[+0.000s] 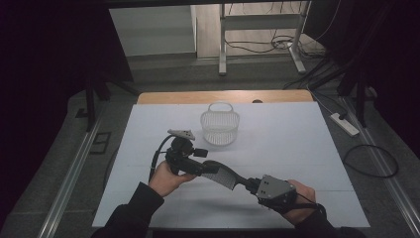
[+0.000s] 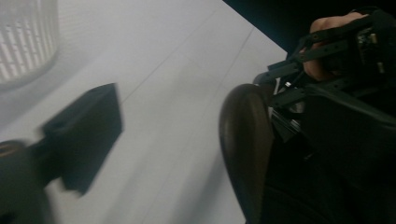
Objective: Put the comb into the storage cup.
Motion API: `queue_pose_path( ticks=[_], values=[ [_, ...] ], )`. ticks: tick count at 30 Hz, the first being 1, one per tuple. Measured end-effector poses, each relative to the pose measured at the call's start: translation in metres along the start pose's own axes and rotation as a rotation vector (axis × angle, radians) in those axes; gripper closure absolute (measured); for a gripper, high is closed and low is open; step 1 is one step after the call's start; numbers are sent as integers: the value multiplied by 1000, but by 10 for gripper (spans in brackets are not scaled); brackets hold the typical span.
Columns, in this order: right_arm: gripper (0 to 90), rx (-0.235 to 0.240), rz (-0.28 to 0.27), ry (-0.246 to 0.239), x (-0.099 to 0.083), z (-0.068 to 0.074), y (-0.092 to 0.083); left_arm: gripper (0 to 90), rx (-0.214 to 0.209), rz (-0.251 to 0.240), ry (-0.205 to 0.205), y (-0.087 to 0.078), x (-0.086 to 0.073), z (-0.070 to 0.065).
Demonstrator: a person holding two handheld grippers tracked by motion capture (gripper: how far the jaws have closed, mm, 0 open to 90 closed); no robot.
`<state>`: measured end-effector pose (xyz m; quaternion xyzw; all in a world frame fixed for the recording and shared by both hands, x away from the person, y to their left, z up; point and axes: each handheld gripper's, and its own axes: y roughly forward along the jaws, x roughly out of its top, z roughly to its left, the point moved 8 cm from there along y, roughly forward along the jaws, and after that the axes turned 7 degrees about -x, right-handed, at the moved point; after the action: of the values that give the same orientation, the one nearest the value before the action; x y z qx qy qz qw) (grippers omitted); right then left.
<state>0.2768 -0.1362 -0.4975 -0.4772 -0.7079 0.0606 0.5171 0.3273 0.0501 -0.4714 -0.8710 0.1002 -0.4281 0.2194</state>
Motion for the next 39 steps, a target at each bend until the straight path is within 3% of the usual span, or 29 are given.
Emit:
queue_pose_path(
  ticks=[8, 16, 21, 23, 24, 33, 39],
  values=[
    [721, -13, -1, -7, 0, 0, 0, 484, -60, 4, -49, -3, -1, -3],
    [721, -28, 2, -28, -1, -1, 1, 738, -105, 9, -88, -3, -2, -3],
    [721, -39, 7, -58, -3, -1, 2, 776, -160, 12, -144, -2, -5, -3],
    [721, -47, 13, -69, -4, -1, 4, 811, -219, -8, -169, -3, -4, -5],
    [721, -51, 18, -78, -5, -1, 4, 834, -228, -14, -176, -4, -3, -6],
    [712, -61, 10, -75, -4, -2, 6, 843, -240, -34, -202, -4, -1, -9],
    [653, -58, 5, -40, -3, -5, 6, 843, -231, -48, -181, -6, 2, -12]
  ],
)
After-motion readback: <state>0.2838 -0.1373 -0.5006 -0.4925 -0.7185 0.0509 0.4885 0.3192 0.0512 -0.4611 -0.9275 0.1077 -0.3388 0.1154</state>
